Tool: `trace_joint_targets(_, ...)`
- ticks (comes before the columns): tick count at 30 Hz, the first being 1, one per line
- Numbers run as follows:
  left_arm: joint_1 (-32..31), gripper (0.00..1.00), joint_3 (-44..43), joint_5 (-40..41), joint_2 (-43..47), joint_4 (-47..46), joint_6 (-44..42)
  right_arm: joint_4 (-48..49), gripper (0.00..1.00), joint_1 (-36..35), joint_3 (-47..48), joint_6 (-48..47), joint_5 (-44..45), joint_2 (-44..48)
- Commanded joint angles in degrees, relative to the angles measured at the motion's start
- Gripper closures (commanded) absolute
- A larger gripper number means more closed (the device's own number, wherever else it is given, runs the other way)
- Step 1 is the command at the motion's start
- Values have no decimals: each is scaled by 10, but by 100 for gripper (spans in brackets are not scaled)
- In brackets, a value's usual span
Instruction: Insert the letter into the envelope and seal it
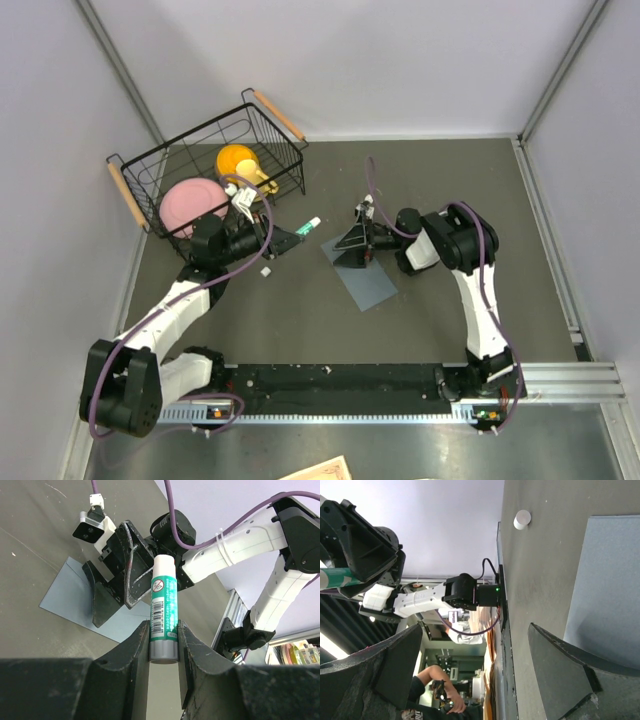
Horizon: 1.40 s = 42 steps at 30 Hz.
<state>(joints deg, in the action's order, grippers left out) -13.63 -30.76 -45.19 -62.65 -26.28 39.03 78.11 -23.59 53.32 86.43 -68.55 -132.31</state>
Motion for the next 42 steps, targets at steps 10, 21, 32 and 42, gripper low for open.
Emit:
trace_joint_targets(10,3,100,-17,-11,9,-13,-6,6,12,-7,-2,-21,17,9)
trace_joint_targets(21,3,100,-17,-32,10,-35,3,-157,11,-17,-44,-150,13,147)
trace_joint_targets(32,3,100,-14,-32,9,-42,6,-213,12,-6,-65,-221,23,109)
trace_joint_targets(42,3,100,-25,-97,25,-35,-67,-203,12,-3,-52,-219,-14,185)
